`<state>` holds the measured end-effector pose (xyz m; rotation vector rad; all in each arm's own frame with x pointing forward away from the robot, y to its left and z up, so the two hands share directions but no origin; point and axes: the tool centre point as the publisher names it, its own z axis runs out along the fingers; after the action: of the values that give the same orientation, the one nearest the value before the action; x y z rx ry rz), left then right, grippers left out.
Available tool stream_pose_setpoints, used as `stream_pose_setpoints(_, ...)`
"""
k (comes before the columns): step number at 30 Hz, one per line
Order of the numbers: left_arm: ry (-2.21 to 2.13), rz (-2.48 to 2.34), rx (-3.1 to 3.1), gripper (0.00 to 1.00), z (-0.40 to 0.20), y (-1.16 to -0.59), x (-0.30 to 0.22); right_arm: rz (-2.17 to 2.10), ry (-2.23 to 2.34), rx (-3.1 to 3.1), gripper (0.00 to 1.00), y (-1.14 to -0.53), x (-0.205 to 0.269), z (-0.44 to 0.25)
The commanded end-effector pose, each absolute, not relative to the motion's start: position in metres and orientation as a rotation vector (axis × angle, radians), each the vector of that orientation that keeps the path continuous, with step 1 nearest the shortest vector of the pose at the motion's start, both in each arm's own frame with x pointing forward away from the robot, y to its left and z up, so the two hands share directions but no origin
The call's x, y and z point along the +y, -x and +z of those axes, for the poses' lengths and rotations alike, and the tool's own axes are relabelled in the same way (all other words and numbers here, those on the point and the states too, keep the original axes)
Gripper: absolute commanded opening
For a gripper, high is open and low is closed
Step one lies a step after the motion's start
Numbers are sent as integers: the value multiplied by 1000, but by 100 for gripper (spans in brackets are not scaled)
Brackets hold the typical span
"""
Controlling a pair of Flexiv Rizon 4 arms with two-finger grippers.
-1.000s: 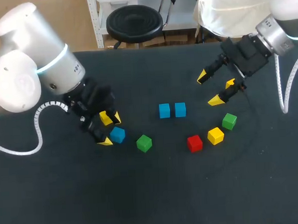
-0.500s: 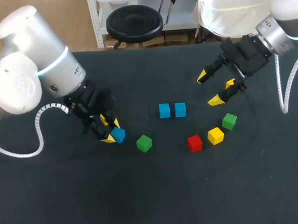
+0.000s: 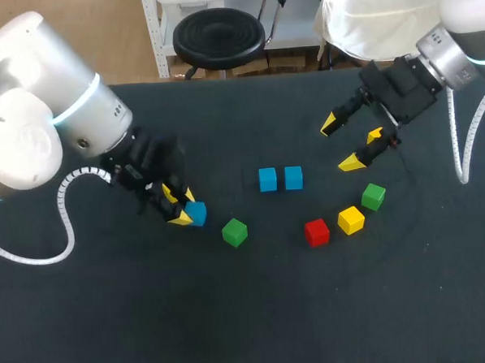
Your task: Place the blue cubes, place green cubes on the blue cubes, place the yellow cubes on the green cubes, then place the red cubes on the yellow cubes, and place purple cube on the red cubes.
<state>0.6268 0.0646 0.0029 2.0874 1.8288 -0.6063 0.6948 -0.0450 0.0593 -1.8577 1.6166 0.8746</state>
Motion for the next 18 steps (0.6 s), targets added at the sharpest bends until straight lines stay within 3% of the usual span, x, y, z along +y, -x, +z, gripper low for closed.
stream_pose_setpoints(1, -1990, -552, 1919, 0, 13, -615, 60, 874, 1858, 1618, 100, -695, -45, 59)
stream_pose_setpoints(18, -1864, -810, 1846, 0, 39, -597, 44, 874, 1858, 1618, 100, -695, -45, 59)
